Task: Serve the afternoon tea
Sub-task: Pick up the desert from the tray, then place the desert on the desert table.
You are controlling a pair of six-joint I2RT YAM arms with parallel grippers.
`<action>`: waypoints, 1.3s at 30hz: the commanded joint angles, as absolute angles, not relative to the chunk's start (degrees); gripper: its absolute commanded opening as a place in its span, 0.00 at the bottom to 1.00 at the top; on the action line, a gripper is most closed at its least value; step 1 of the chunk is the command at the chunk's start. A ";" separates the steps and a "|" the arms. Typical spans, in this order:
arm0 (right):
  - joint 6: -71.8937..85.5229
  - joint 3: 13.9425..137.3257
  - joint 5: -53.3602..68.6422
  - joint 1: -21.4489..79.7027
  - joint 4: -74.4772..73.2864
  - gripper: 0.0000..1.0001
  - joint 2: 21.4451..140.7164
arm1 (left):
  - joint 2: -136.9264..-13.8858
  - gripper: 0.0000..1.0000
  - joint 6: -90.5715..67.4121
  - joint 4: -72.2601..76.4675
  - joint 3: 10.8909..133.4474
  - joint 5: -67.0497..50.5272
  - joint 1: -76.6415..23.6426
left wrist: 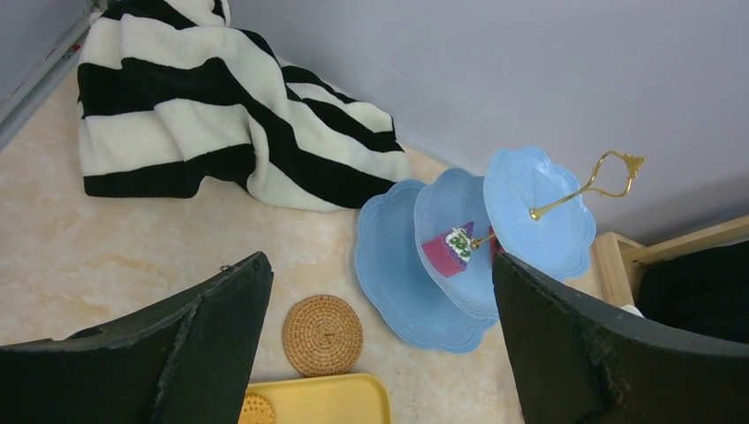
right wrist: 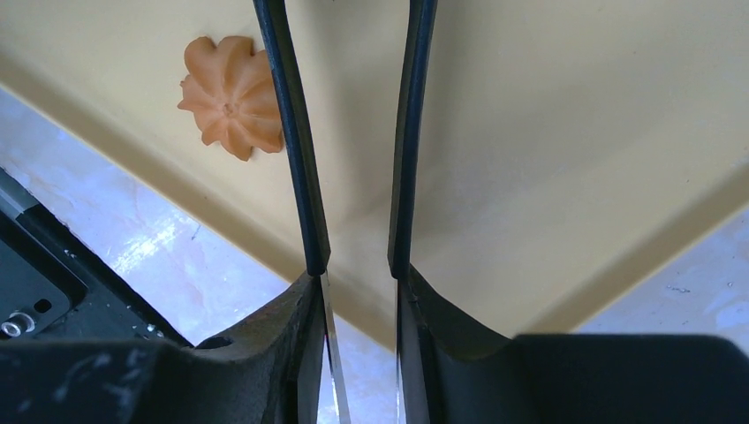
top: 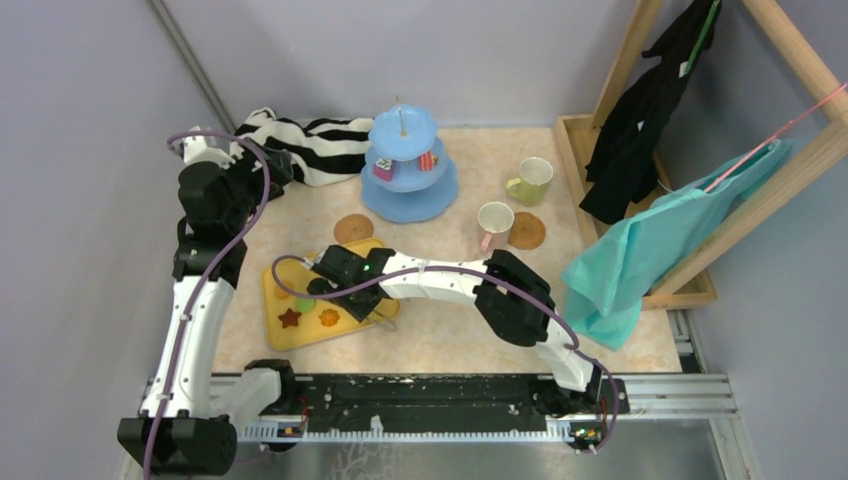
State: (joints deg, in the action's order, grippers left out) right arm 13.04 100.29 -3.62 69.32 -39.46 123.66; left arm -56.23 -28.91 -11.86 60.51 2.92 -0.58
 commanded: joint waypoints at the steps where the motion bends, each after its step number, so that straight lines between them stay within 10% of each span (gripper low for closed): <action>1: 13.22 100.65 -4.21 69.88 -37.81 0.19 121.12 | -54.45 0.99 -29.46 -10.06 59.30 2.94 -0.11; 39: 18.61 87.21 -7.81 59.51 -33.59 0.14 104.34 | -52.13 0.99 -31.37 -7.63 54.49 4.36 0.08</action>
State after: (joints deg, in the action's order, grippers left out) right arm 18.09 86.21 -7.33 62.48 -35.77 107.44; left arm -52.82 -30.83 -10.24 55.22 4.47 -0.23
